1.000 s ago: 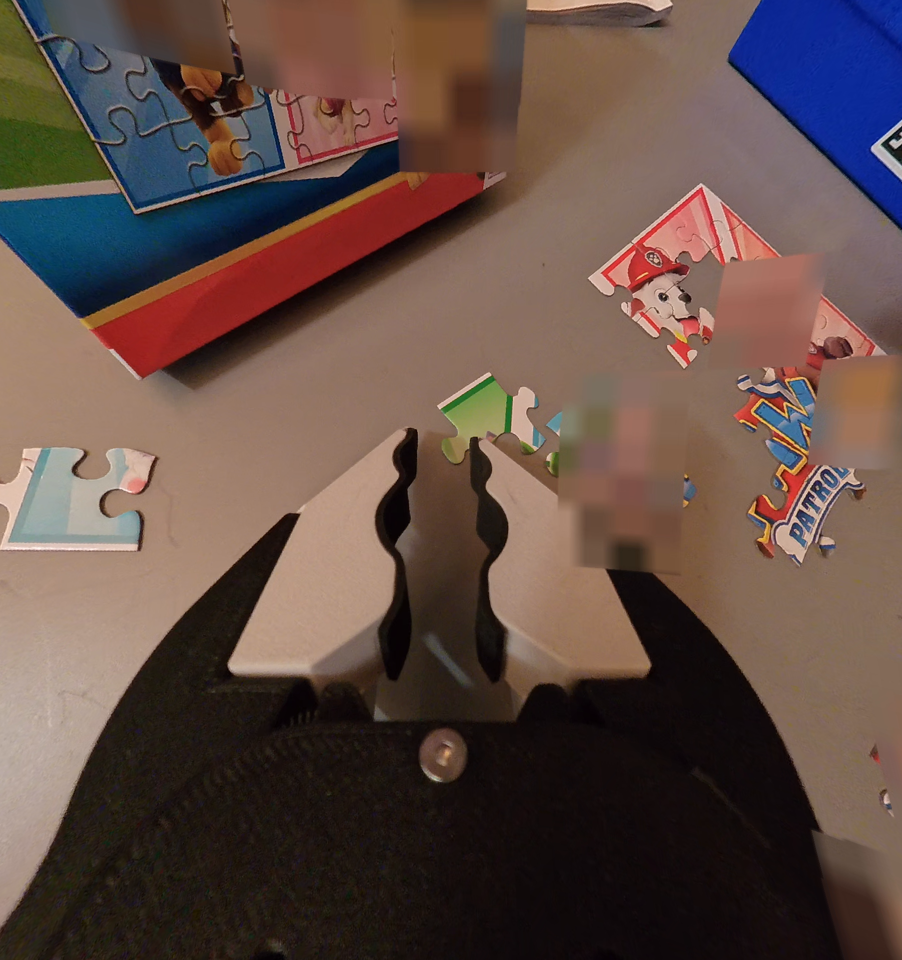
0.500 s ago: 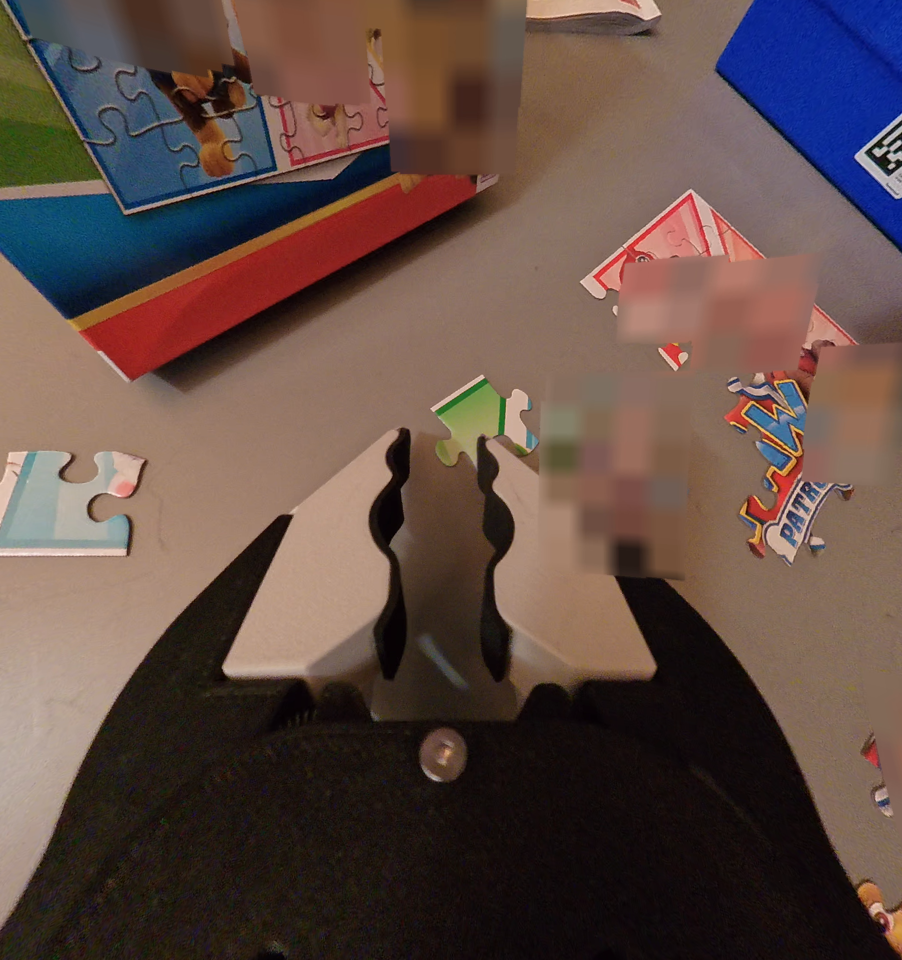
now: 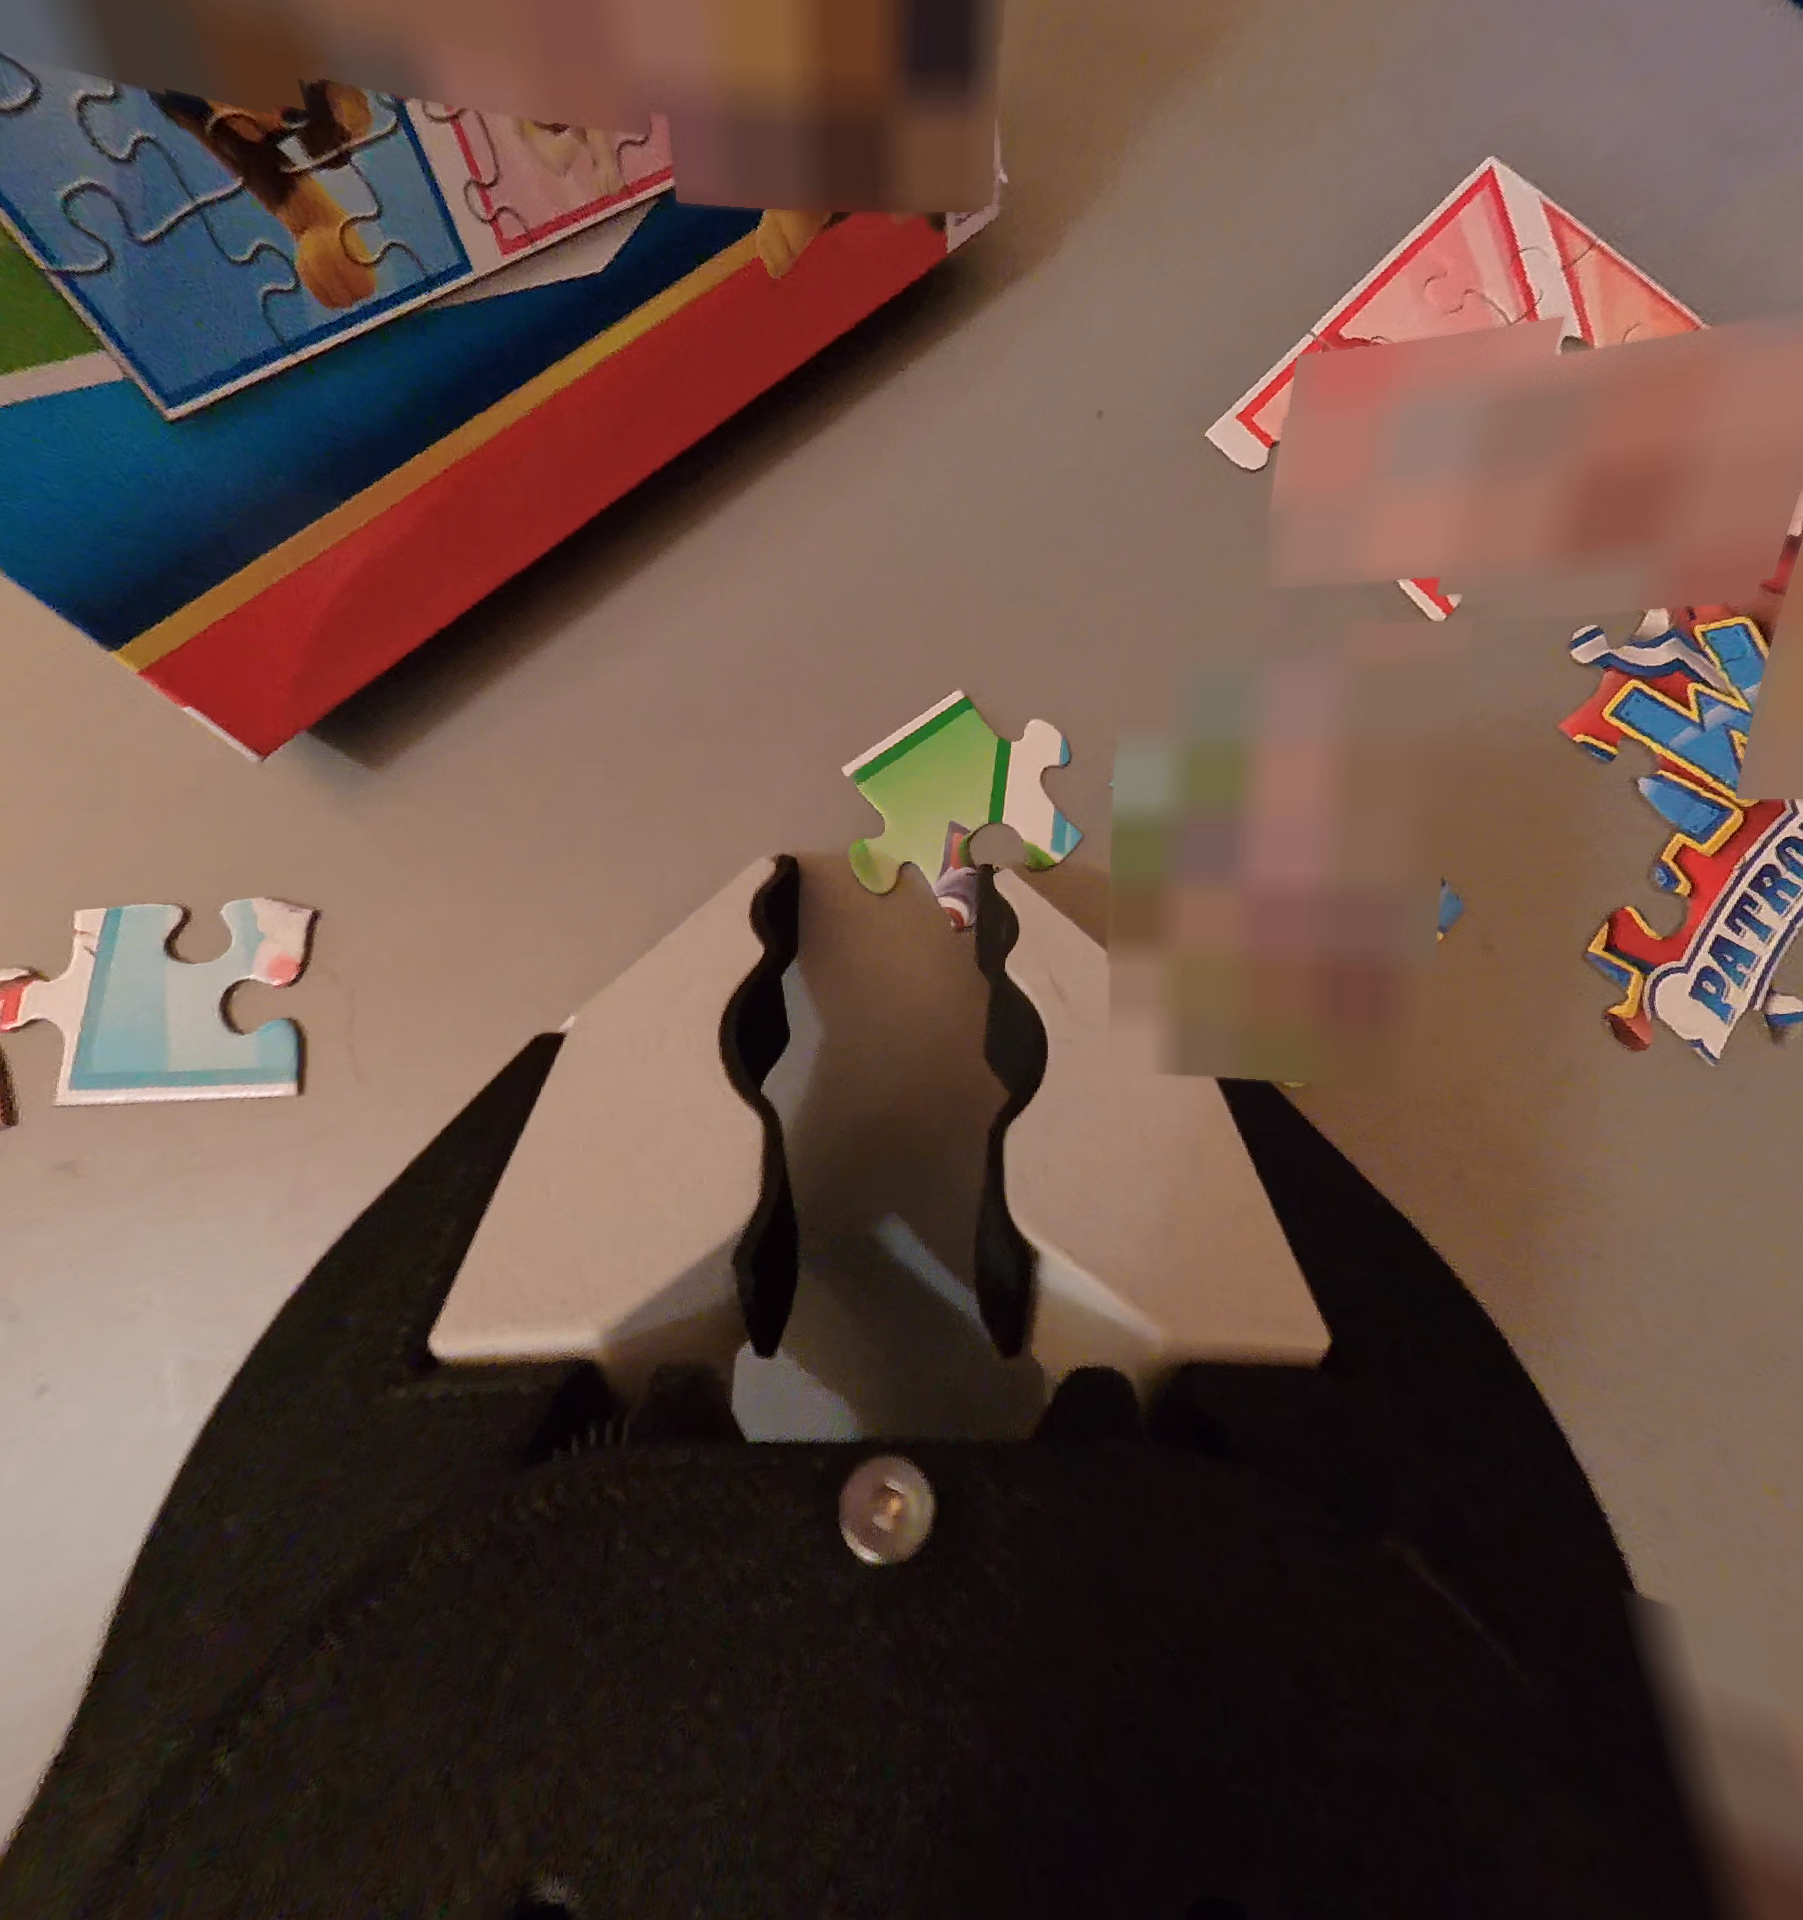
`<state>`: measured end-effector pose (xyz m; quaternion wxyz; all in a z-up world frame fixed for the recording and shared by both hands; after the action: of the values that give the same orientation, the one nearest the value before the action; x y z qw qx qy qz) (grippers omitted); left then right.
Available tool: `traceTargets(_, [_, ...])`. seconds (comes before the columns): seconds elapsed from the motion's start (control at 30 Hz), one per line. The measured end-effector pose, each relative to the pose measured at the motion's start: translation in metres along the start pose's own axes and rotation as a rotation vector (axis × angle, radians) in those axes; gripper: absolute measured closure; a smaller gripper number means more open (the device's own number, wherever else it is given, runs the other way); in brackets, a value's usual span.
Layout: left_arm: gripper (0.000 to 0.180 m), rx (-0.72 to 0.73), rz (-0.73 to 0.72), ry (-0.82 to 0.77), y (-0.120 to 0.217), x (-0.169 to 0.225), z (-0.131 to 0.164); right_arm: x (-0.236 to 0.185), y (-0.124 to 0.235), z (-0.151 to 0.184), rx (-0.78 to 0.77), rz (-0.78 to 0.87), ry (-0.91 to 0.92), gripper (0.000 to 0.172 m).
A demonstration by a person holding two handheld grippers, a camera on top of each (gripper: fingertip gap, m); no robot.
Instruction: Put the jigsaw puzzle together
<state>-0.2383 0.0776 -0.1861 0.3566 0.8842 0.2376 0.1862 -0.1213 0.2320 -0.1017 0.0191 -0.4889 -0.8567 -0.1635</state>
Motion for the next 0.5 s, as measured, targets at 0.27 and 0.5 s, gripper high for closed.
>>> traceTargets(0.27, [0.152, -0.018, -0.034, 0.053, 0.009, -0.016, 0.005, 0.0, 0.0, 0.0, -0.001, -0.001, 0.002, 0.172])
traceTargets(0.5, [0.152, -0.028, -0.047, 0.056, 0.012, -0.019, 0.007, -0.001, 0.0, 0.0, -0.002, 0.0, 0.005, 0.172])
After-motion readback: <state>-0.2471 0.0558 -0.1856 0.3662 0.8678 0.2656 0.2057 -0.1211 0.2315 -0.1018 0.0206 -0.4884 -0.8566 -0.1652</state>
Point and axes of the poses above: each gripper's, where its closed fingertips meet, y back along the fingers, z out of its underside, x = y × z across the jaws, the point moved 1 cm from there along y, back along the fingers, and after that the axes turned 6 degrees about y, right-handed, at the moved point
